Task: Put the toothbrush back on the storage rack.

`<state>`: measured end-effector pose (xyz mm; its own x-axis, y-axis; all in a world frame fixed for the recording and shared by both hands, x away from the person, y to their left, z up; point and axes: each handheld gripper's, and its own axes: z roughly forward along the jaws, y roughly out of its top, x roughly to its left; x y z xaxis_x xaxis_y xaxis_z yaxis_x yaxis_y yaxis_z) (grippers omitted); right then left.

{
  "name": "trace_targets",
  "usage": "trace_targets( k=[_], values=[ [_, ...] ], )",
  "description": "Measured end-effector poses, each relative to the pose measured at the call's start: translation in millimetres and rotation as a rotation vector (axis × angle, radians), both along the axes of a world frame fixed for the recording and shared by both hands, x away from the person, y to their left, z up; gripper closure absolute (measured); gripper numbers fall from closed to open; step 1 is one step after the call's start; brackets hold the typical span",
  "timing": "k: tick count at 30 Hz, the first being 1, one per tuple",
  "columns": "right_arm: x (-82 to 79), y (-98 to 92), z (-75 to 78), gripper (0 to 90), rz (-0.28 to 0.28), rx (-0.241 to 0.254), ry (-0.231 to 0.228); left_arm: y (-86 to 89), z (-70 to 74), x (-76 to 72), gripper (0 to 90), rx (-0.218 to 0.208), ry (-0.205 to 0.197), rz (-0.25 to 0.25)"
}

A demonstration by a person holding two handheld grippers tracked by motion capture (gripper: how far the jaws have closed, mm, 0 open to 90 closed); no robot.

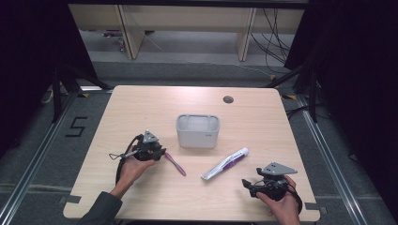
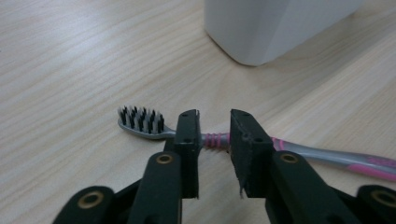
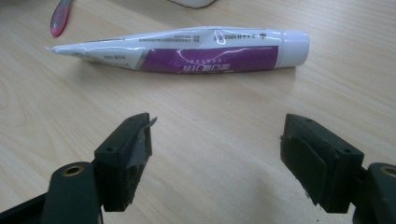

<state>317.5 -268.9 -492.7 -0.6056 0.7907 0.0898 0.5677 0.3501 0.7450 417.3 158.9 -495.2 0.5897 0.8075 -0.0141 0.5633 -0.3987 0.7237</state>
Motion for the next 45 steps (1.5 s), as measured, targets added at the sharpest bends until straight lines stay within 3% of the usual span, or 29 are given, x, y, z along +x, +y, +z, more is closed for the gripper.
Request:
trace_targets(
  k=[3,9,15,19,20,32,37,45],
  values=[
    [-0.7,0.8,0.1,25.8,-0.010,-0.003,-0.002,-0.9,4.4,-5.4,52.1,-0.021,0.019,0.034],
    [0.1,-0.2,-0.2,25.8,0.000,0.001,-0.001,-9.9,9.1,-14.3,32.5,-0.036,0.054,0.080],
    [-0.5,0.1,-0.2,25.8,-0.011,0.001,0.000,-18.4,7.1,-15.1,26.2,-0.010,0.074,0.103],
    [-0.8,-0.6,0.6,25.8,-0.023,-0.019,-0.019,-22.9,5.1,-12.2,23.0,-0.007,0.079,0.121],
    [-0.3,-0.2,-0.1,25.8,-0.008,0.000,-0.001,-23.9,4.6,-11.6,22.9,-0.002,0.082,0.120],
    [-0.9,-1.0,0.6,25.8,-0.020,-0.016,-0.018,-43.2,-1.5,-7.2,22.1,0.021,0.080,0.128],
    [-0.8,-0.1,0.5,25.8,-0.013,-0.001,-0.001,-47.5,-3.8,-6.2,22.1,0.036,0.082,0.120],
    [-0.8,-0.3,0.5,25.8,-0.016,-0.004,-0.011,-48.3,-6.7,-5.0,23.0,0.097,0.091,0.108]
  ],
)
